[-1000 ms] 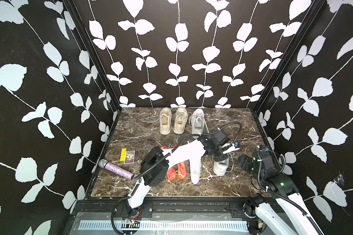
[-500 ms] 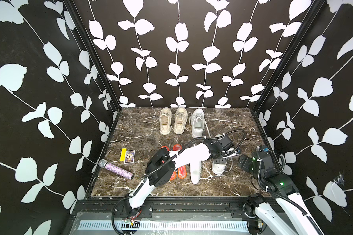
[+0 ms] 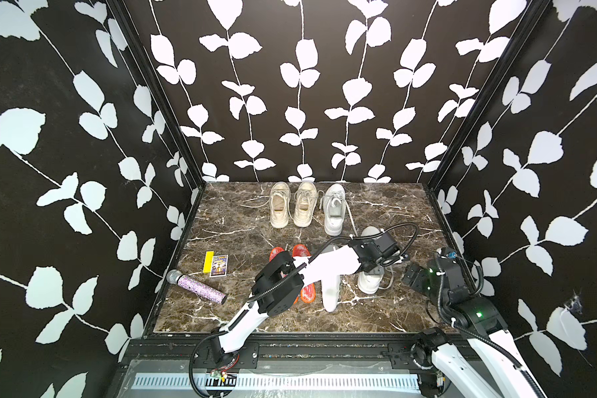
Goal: Remove the insole from the shoe
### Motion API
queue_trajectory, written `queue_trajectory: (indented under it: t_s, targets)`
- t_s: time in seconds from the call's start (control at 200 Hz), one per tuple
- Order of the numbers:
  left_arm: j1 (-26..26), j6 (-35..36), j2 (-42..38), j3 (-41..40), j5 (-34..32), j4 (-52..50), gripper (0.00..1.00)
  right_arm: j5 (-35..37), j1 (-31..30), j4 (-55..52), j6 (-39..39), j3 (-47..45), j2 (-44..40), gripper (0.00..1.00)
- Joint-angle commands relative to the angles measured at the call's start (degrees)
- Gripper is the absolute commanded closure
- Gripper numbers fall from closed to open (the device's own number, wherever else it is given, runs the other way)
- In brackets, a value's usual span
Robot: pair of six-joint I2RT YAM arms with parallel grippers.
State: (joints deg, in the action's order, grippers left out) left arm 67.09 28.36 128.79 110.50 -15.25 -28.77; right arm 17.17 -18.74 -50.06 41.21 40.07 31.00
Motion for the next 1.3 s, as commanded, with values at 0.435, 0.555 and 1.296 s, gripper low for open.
queue_trajectory:
  t_s: [0.435,0.555,1.296]
  targets:
    - [-1.7,-18.4,-2.9,7.0,11.8,3.8,1.00,-17.1,0.1,13.2,0.4,-1.5,3.9,0.21]
    - [-1.8,-22.0,-3.4,7.3,12.9,3.9,1.00,-22.5,0.1,18.1,2.2,-1.8,8.3,0.30]
    - [-2.7,-35.4,-10.2,-0.5,19.0,8.0,1.00,-20.1,0.6,29.3,3.8,-5.1,26.4,0.64]
